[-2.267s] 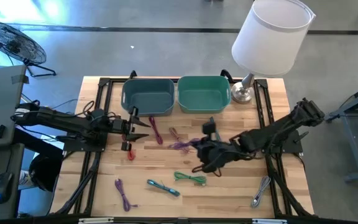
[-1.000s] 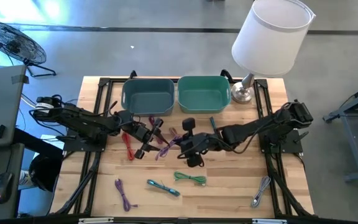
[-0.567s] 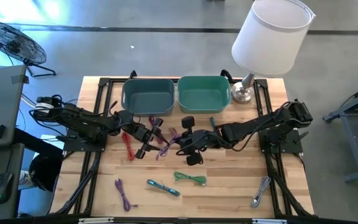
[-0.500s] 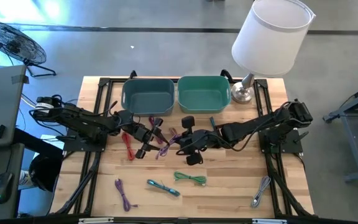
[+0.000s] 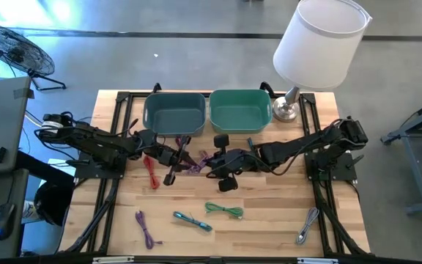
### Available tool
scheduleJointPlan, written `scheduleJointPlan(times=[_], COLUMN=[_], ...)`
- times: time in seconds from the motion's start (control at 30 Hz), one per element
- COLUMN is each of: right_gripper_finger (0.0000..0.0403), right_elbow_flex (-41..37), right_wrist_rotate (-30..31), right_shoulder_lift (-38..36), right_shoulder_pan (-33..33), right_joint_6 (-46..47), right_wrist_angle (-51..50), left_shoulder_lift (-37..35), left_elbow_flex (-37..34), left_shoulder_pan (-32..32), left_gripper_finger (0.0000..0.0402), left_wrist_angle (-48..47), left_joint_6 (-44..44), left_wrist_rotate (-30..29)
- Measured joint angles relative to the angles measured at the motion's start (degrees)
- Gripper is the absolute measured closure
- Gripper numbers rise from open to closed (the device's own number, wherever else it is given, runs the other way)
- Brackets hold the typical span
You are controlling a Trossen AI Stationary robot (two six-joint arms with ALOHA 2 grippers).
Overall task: Pick & Place USB Port
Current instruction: Put the top purple usb cable into the blue bin
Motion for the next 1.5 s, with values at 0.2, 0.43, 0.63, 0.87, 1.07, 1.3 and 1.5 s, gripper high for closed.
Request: scheduleJointPlan(times=[0.2,0.43,0.63,0.87,1.07,1.3,1.5], right_gripper_finger=[0.0376,0.0305,0.0256,0.0254,0.0256,0.0256,0.0254], right_elbow_flex=[0.0,0.0,0.0,0.0,0.0,0.0,0.0], right_wrist_rotate=[2.2,13.9,20.3,22.1,22.1,22.1,21.9], right_shoulder_lift=[0.0,-1.5,-2.0,-2.1,-2.1,-2.1,-2.1], right_shoulder_pan=[1.6,5.9,9.0,9.7,9.7,9.9,9.9], right_joint_6=[2.6,3.0,4.3,6.1,7.2,8.3,9.3], right_wrist_angle=[-0.7,-6.1,-9.1,-9.3,-9.3,-9.5,-10.4], left_shoulder_lift=[-2.5,-18.5,-23.2,-18.0,-8.4,-2.4,-2.1], left_elbow_flex=[0.0,6.5,20.8,28.4,27.6,27.6,27.7], left_shoulder_pan=[0.3,1.5,2.9,13.3,22.4,28.3,29.3], left_gripper_finger=[0.0389,0.0389,0.039,0.039,0.039,0.0358,0.0261], left_wrist_angle=[-3.4,-47.1,-81.8,-97.5,-99.9,-97.2,-95.9], left_joint_6=[1.3,10.7,13.9,13.7,15.0,16.6,16.7], left_wrist_rotate=[-2.6,-27.5,-54.0,-50.8,-46.2,-35.0,-34.5])
